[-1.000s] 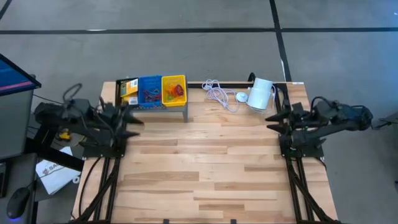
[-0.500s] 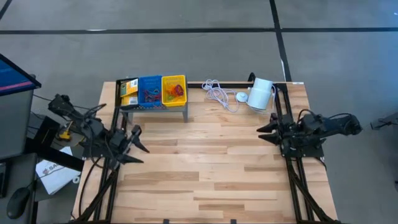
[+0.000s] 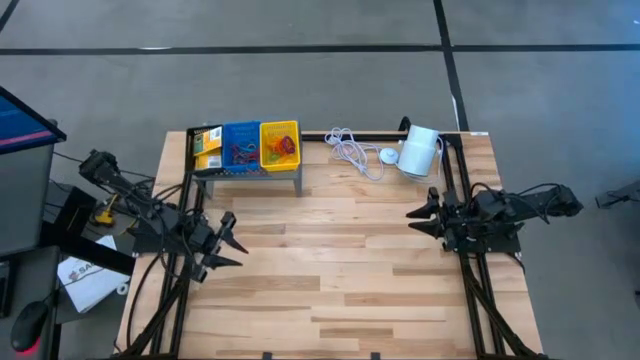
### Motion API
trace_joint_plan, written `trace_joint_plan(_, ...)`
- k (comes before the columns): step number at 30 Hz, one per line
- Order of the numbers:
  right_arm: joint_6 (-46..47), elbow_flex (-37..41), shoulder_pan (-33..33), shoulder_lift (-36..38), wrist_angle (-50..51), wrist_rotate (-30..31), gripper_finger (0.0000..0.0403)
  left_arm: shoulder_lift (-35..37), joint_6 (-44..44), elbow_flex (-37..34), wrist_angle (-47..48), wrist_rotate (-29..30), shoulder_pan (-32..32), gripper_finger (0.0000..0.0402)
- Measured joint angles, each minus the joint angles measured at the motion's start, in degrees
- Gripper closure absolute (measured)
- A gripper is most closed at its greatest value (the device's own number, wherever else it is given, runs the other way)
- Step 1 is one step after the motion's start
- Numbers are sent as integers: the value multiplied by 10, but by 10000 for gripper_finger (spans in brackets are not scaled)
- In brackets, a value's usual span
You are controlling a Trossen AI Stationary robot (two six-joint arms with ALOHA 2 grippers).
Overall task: Pick & Place Office Desk Supplies
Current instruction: Return to Home Position
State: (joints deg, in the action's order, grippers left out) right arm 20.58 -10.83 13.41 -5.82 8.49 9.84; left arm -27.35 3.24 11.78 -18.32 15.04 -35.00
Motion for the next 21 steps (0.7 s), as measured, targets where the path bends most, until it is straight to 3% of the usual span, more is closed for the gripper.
trace_joint_plan(5, -9, 16, 0, 0, -8, -8, 260, 0, -11, -37, -56, 5, 0, 271)
trace_joint_plan(21, -60, 27, -5, -1, 12, -9, 260, -3, -15, -78, -56, 75, 1, 286)
